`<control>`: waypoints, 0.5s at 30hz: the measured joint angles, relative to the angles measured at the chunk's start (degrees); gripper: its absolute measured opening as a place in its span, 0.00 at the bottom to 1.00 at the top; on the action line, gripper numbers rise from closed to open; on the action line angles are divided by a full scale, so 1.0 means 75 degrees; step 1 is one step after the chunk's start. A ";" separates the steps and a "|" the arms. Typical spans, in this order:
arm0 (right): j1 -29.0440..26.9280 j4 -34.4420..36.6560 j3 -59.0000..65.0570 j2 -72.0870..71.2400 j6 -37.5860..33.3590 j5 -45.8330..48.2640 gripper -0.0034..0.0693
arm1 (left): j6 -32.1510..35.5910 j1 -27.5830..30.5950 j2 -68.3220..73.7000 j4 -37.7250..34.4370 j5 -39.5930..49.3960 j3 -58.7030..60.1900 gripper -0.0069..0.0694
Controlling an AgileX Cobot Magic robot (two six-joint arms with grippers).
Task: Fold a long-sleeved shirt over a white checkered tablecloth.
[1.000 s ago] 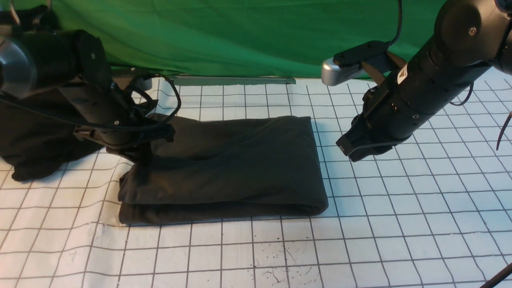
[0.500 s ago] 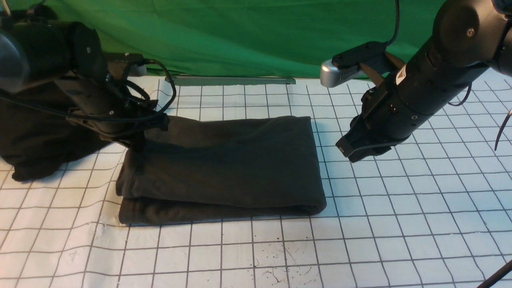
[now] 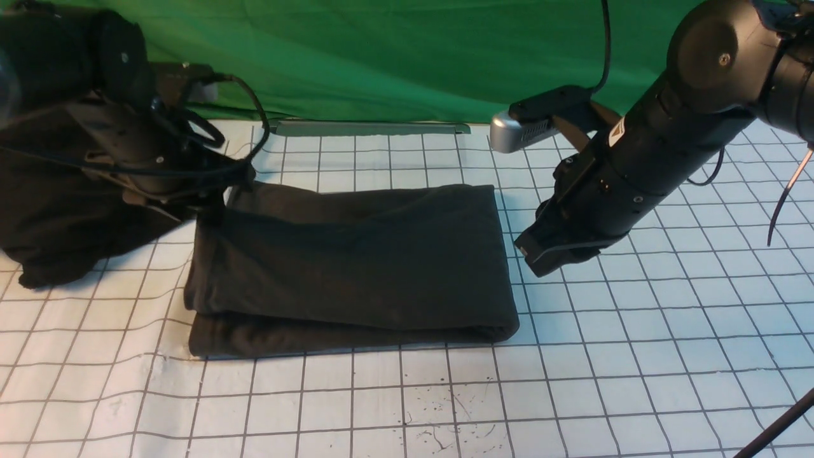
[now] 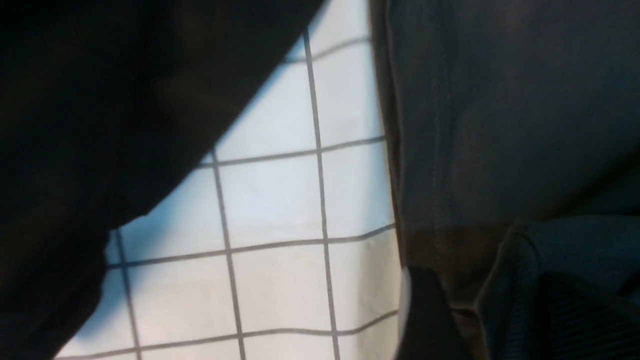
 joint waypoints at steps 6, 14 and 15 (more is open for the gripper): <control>0.0368 0.0269 0.0000 0.0498 0.0044 -0.0850 0.08 | 0.1145 -0.0043 -0.0707 -0.2209 0.0104 0.0425 0.23; 0.0388 0.0479 0.0000 0.1489 0.0112 -0.1226 0.05 | 0.1297 -0.0076 -0.0647 -0.2317 -0.1488 0.2311 0.08; 0.0388 0.0487 0.0000 0.1589 0.0149 -0.1226 0.05 | 0.1161 -0.0076 -0.0647 -0.2152 -0.1699 0.2482 0.08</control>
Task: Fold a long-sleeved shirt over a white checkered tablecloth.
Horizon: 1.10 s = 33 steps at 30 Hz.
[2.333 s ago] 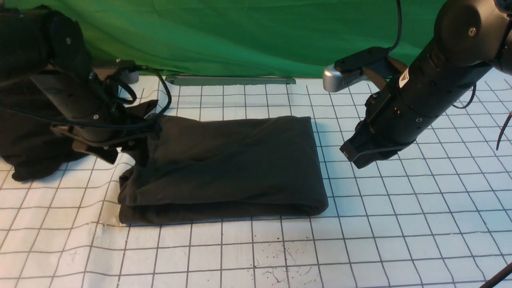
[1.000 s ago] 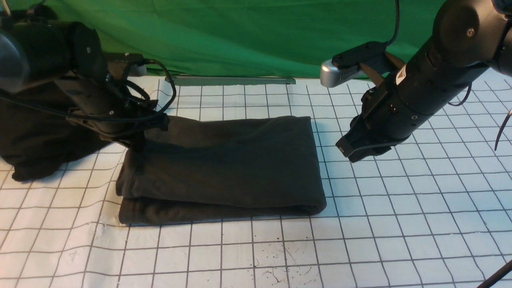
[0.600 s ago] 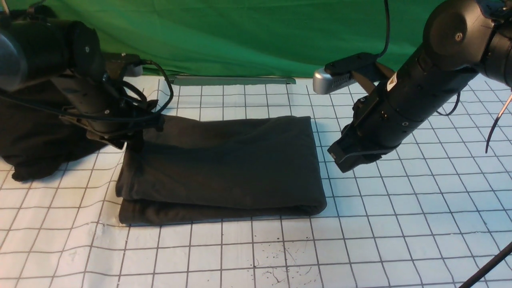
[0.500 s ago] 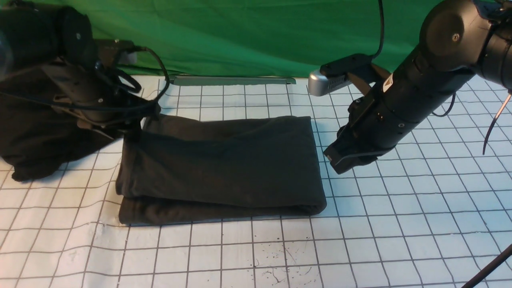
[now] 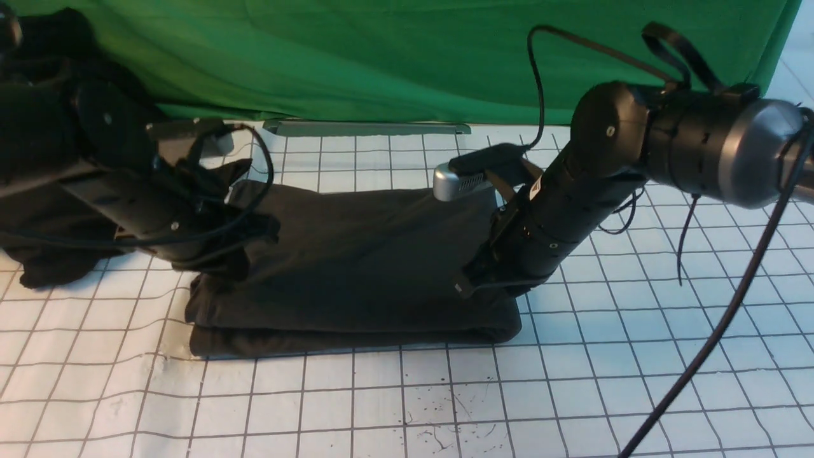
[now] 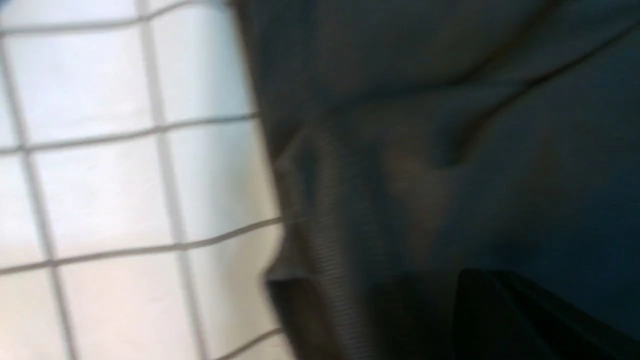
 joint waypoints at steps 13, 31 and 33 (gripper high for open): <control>0.0000 -0.0308 0.0000 0.0609 0.0527 0.0255 0.05 | -0.1046 0.0254 0.0428 0.1224 -0.0843 0.0627 0.08; -0.0206 -0.1563 0.0000 -0.3110 0.0684 0.0530 0.05 | -0.0201 0.0330 -0.3236 0.0217 0.0734 0.0671 0.08; -0.0206 -0.1694 0.0000 -0.4296 0.0687 0.0125 0.05 | 0.0143 0.0330 -0.4029 -0.0347 0.0922 0.0671 0.08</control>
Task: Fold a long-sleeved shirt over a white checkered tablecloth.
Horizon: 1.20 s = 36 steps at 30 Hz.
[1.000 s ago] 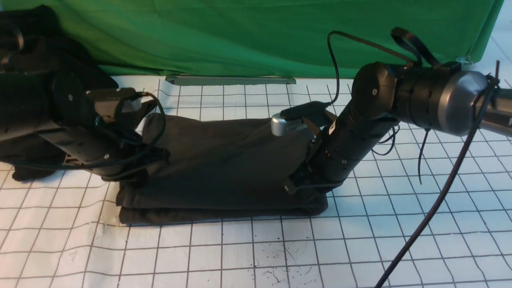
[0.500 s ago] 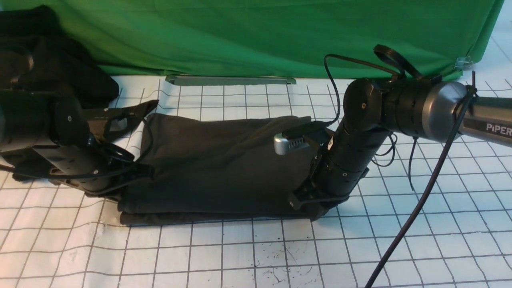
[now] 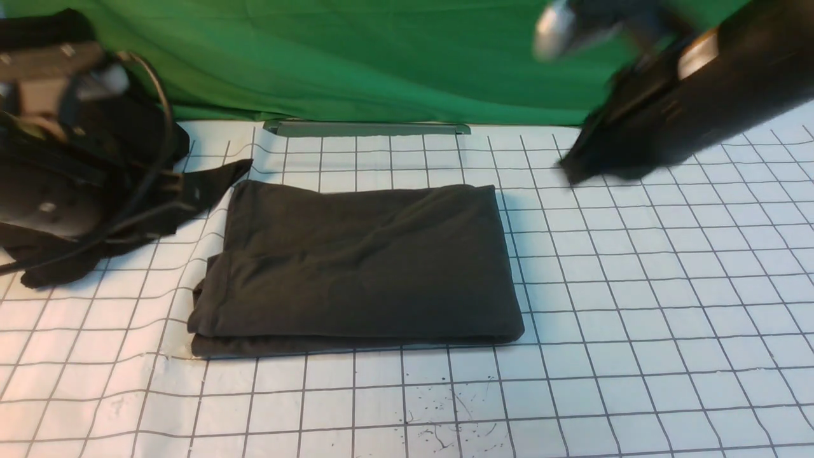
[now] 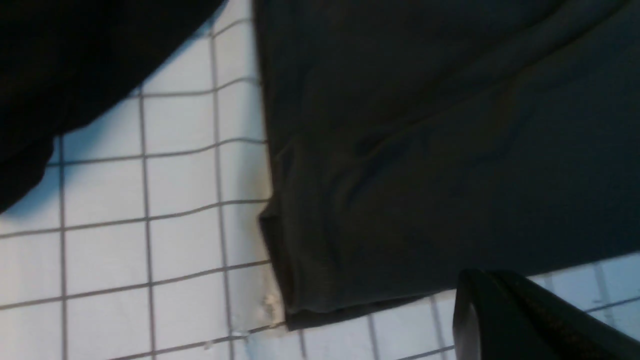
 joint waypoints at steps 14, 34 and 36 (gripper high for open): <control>0.0000 -0.0677 0.0539 -0.5436 0.0017 -0.0951 0.05 | 0.0214 0.0000 -0.3719 -0.0627 0.0472 0.0000 0.08; 0.0000 -0.2330 0.4064 -1.0659 0.1993 -0.2233 0.05 | 0.0338 0.0000 -0.4363 -0.1171 0.0740 0.0094 0.09; 0.0000 -0.2330 0.4095 -1.0659 0.1999 -0.2226 0.05 | 0.0435 0.0000 -0.4461 -0.1171 0.0713 0.0292 0.09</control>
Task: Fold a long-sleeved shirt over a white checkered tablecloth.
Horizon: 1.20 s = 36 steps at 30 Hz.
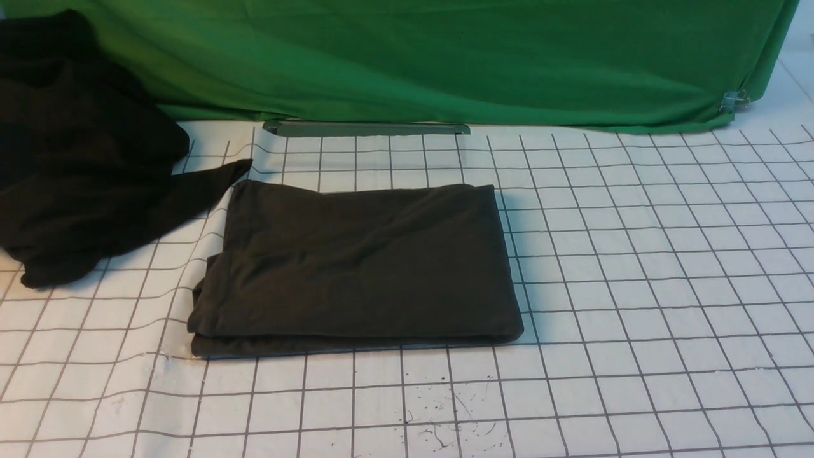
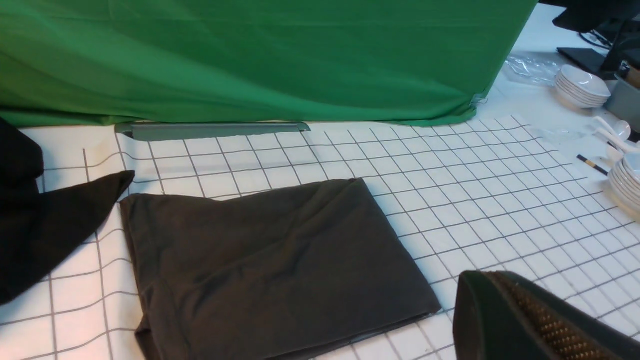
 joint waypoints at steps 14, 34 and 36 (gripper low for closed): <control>0.0000 -0.0017 0.0000 0.0000 0.0012 0.0283 0.09 | -0.0158 0.0000 -0.2243 -0.0262 -0.0812 0.2849 0.09; 0.0000 -0.0017 0.0000 0.0000 0.0018 0.0381 0.16 | -0.0253 0.0000 -0.2988 0.0411 -0.1799 0.3451 0.09; 0.0000 -0.0017 0.0000 0.0000 0.0018 0.0420 0.17 | -0.0247 0.0000 -0.2988 0.0802 -0.2278 0.3543 0.09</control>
